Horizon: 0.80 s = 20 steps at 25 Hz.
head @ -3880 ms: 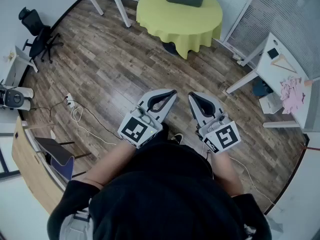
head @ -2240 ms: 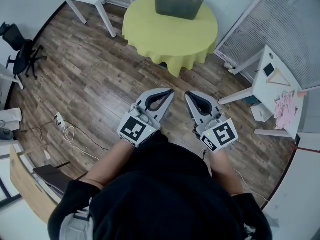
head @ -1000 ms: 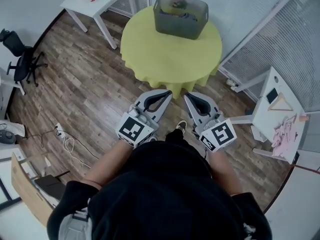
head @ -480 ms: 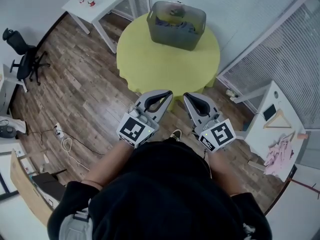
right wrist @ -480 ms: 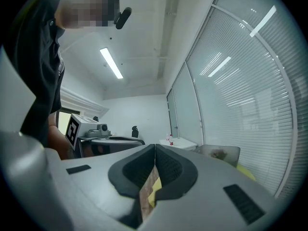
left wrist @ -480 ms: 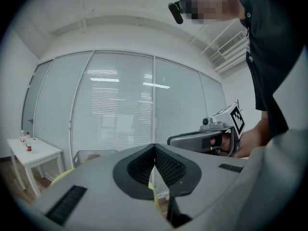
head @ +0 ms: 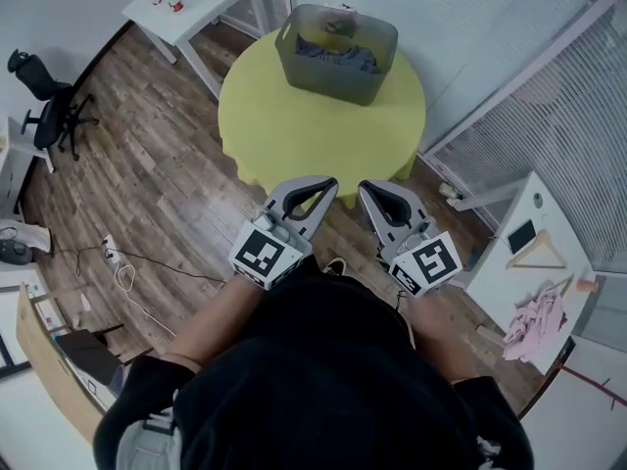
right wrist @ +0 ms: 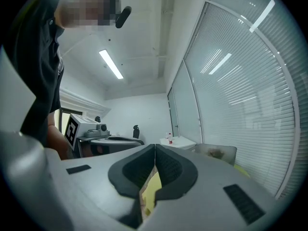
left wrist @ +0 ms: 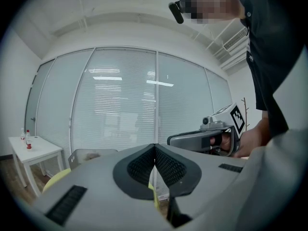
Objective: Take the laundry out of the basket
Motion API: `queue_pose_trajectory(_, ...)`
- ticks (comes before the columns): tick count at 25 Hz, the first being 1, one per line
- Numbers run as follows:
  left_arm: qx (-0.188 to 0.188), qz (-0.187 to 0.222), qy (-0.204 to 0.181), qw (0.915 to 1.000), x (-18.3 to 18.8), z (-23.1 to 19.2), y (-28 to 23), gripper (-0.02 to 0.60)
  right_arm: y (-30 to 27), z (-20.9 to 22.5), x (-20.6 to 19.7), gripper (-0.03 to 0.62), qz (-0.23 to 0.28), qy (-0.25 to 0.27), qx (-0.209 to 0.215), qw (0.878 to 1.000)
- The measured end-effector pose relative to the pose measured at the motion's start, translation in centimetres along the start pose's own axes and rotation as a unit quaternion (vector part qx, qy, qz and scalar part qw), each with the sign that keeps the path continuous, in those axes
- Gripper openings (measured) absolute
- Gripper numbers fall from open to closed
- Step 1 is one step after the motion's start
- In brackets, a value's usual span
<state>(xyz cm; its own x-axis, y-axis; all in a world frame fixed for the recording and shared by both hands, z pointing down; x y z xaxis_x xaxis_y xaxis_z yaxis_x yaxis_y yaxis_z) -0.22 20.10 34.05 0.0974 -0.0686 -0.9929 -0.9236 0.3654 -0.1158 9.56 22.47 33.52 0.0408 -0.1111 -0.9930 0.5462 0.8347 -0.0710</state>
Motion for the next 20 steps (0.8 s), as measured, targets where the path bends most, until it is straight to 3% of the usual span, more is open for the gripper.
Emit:
queue_pose_trajectory(9,0.0,-0.001,0.006,1.0,-0.4,-2.5,-3.0,0.009,-1.8,3.5,-0.5,0.025,-0.007,-0.002,0.001,1.0)
queue_pose_trajectory(20,-0.015,-0.002,0.017,0.9998,-1.0,-10.3,-7.5,0.009,-8.7,8.8,-0.4,0.025,-0.026,0.01,-0.01,1.0)
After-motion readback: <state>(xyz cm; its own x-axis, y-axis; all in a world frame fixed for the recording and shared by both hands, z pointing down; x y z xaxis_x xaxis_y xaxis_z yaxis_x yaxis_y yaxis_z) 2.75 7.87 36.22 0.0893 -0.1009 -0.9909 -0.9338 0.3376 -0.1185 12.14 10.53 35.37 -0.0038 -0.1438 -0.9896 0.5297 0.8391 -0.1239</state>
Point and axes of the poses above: the fingertips, and each gripper's own axes: y backward along the fingers, z to its right, x out of its top, the point moved 4 cm from there along y, backward along the fingers, and after that the axes turned 6 degrees about -x, right-handed, at the moved point
